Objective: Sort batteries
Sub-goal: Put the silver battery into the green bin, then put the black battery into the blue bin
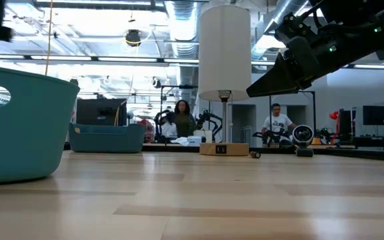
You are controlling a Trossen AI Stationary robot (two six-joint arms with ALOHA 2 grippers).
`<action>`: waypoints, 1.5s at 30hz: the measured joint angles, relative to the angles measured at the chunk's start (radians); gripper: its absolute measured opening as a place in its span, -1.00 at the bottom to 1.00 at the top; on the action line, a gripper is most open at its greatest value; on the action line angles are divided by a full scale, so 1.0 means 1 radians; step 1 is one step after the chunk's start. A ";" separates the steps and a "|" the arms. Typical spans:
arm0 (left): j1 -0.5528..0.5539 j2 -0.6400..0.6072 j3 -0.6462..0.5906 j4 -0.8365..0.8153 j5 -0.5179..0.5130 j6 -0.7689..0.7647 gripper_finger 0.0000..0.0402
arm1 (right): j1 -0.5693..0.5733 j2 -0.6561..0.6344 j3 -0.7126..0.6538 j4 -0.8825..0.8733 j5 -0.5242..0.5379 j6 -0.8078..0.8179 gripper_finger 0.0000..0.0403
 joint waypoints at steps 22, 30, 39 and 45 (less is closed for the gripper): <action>0.021 -0.016 -0.200 0.013 -0.098 -0.116 0.02 | -0.130 0.000 0.002 -0.047 0.119 0.182 -0.06; 0.030 -0.171 -0.200 0.178 -0.516 0.010 -0.02 | -0.352 0.037 0.065 -0.285 0.057 0.312 0.08; 0.030 -0.274 -0.199 0.316 -0.830 0.257 -0.03 | -0.430 0.221 0.194 -0.381 -0.042 0.397 0.29; 0.024 -0.270 -0.199 0.314 -0.828 0.262 -0.03 | -0.434 0.339 0.252 -0.398 -0.029 0.435 0.30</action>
